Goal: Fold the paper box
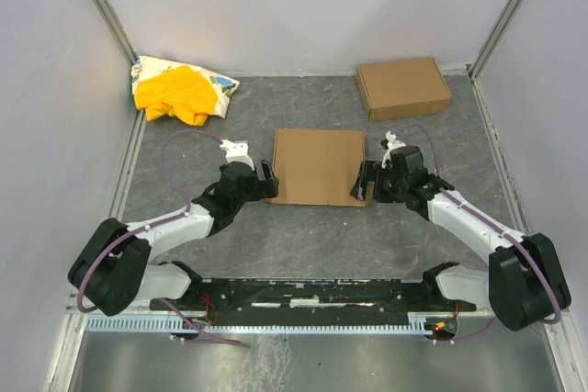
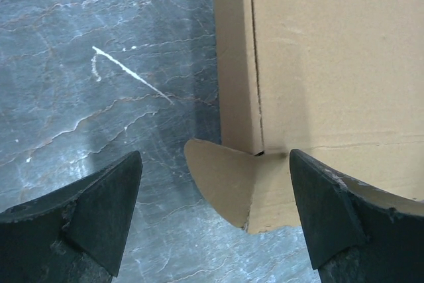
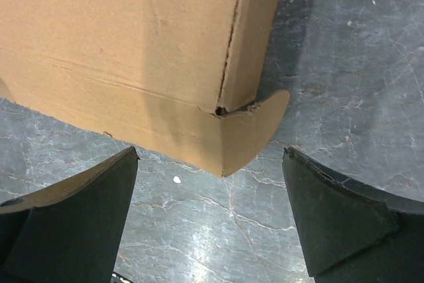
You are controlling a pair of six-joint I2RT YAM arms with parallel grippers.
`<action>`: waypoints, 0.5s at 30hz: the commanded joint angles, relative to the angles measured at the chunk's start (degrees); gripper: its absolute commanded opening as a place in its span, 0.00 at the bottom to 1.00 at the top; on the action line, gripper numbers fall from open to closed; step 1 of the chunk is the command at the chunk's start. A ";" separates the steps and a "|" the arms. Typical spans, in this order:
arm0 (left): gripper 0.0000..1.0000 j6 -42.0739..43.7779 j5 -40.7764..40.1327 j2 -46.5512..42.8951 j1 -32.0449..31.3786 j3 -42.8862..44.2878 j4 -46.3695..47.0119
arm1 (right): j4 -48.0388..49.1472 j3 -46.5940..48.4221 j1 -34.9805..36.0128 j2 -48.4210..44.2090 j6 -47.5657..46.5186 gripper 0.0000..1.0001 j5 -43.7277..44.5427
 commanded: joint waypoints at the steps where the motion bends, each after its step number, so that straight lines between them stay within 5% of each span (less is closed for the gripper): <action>1: 0.98 0.74 2.28 0.99 0.18 3.08 4.43 | -0.60 4.33 1.40 2.35 -3.00 0.97 0.69; 15: 0.93 1.37 9.34 5.49 -0.13 5.60 5.11 | -4.32 7.97 7.00 7.29 -5.28 0.93 5.43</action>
